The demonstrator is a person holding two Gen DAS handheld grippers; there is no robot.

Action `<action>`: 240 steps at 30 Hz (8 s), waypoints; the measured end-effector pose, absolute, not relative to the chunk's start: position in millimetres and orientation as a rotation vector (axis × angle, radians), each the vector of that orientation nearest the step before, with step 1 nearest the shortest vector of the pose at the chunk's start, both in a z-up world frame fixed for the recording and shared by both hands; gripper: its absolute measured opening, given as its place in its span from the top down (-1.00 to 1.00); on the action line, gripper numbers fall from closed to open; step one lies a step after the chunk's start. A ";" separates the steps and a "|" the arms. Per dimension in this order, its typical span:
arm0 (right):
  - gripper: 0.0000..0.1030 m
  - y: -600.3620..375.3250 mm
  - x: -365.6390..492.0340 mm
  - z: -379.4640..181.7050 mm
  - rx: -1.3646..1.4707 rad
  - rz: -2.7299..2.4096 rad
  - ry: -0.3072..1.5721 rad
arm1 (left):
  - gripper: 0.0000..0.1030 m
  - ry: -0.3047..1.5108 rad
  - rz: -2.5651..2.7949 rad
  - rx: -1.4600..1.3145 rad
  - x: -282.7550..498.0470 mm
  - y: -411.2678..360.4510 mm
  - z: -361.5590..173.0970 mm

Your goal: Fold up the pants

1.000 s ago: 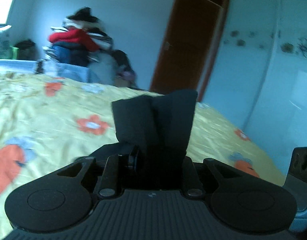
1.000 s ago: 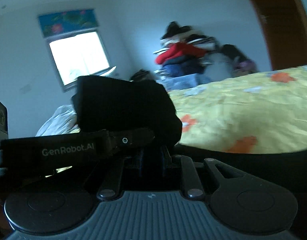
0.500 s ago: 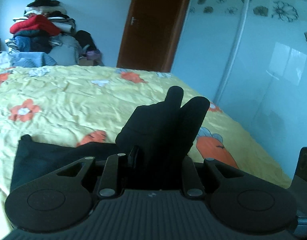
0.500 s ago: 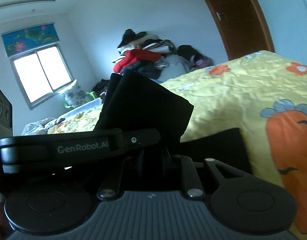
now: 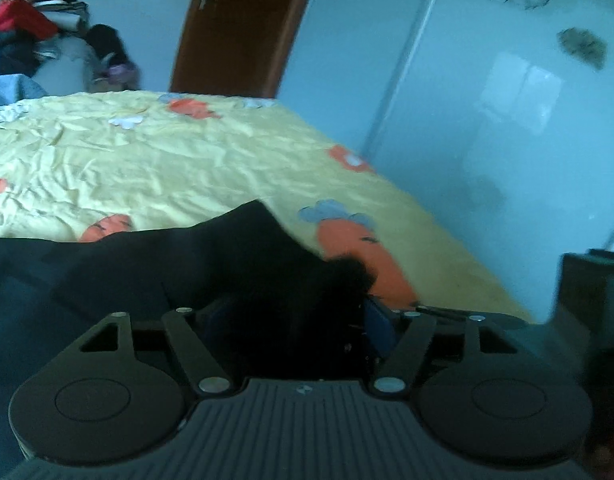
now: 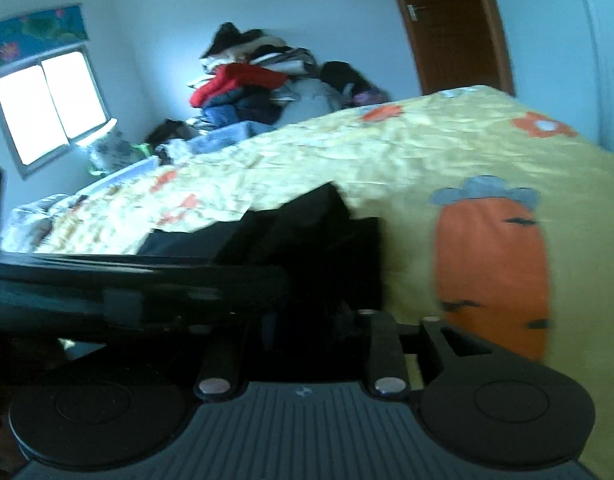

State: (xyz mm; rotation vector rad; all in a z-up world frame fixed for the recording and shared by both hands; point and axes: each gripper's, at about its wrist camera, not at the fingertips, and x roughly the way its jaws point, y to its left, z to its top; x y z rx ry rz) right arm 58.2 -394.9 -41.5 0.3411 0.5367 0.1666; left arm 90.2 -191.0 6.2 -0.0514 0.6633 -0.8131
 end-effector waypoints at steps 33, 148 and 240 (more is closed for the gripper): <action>-0.49 -424.6 143.0 -30.3 0.335 0.165 0.557 | -0.73 0.680 -0.277 0.033 163.9 -55.3 -11.9; -1.00 -299.3 68.8 -13.7 0.079 0.150 0.208 | -0.99 0.633 -0.101 -0.106 115.2 18.6 -26.3; -0.88 -217.4 59.8 -46.7 0.109 0.287 0.627 | -0.99 0.667 -0.104 -0.032 52.8 19.8 -23.8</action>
